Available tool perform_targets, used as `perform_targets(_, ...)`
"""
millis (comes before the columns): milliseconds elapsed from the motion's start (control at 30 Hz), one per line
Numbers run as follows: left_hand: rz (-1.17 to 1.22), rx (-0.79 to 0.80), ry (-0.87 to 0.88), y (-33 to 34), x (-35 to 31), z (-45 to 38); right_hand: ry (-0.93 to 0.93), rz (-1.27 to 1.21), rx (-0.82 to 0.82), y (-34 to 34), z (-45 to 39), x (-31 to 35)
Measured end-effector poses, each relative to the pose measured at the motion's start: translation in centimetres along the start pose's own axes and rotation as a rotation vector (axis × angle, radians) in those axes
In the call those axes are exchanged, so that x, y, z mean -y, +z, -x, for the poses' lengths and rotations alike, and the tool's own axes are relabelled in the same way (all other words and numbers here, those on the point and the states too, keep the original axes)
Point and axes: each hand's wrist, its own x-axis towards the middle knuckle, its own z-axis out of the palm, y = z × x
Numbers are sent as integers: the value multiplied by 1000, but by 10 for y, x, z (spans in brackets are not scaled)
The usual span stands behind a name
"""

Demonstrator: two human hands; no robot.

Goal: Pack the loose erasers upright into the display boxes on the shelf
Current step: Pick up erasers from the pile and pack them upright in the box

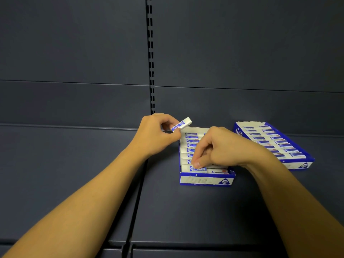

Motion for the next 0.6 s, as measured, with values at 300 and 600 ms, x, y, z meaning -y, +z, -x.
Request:
perform_targets(300, -12, 27, 21, -1, -2, 0, 78, 9, -63, 2, -5, 0)
perform_targets(600, -34, 81, 78, -1, -5, 2, 46, -300, -286, -14, 9, -14)
